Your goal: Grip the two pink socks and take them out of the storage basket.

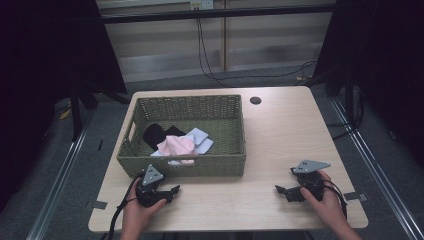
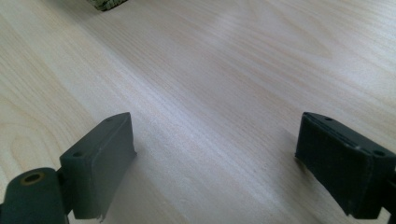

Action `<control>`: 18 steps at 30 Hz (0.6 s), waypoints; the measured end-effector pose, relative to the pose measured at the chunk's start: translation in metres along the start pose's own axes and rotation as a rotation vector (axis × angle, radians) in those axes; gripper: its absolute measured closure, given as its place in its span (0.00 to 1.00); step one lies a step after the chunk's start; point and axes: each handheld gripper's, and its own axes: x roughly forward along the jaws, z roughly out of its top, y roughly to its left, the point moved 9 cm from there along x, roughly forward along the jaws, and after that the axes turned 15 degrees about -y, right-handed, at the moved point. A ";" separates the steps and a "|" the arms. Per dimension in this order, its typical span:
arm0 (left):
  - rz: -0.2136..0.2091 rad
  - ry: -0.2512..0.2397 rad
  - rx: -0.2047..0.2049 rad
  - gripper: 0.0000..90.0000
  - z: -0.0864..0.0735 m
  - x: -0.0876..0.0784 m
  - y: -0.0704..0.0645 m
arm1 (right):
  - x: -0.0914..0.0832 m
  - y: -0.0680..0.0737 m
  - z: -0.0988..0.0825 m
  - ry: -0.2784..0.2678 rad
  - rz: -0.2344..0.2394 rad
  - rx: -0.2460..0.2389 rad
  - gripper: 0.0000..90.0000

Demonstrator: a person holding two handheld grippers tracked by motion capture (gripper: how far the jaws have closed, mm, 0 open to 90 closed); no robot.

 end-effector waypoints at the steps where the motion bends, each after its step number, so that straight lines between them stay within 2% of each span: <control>1: 0.003 0.001 0.001 0.34 0.000 0.000 0.000 | 0.000 0.000 0.000 0.000 0.000 0.000 0.12; 5: 0.002 0.015 -0.001 0.33 0.000 -0.001 -0.001 | 0.001 -0.001 0.000 -0.002 0.001 -0.003 0.12; 7: -0.004 0.050 0.005 0.32 0.000 -0.003 -0.001 | 0.001 -0.001 0.000 -0.002 0.000 -0.003 0.12; 9: -0.005 0.060 0.006 0.32 0.000 -0.003 0.000 | 0.001 -0.001 0.000 -0.002 0.000 -0.003 0.12; 10: -0.002 0.069 0.003 0.32 0.000 -0.005 0.001 | 0.001 -0.001 0.000 -0.002 0.000 -0.002 0.12; 11: -0.016 0.069 -0.019 0.32 0.002 -0.007 0.000 | 0.001 -0.001 0.001 -0.004 0.002 -0.005 0.12; 15: -0.031 0.088 -0.032 0.32 0.006 -0.013 -0.001 | 0.001 -0.001 0.001 -0.004 0.002 -0.005 0.12; 18: -0.048 0.097 -0.050 0.32 0.016 -0.019 -0.002 | 0.001 -0.001 0.000 -0.003 0.001 -0.003 0.12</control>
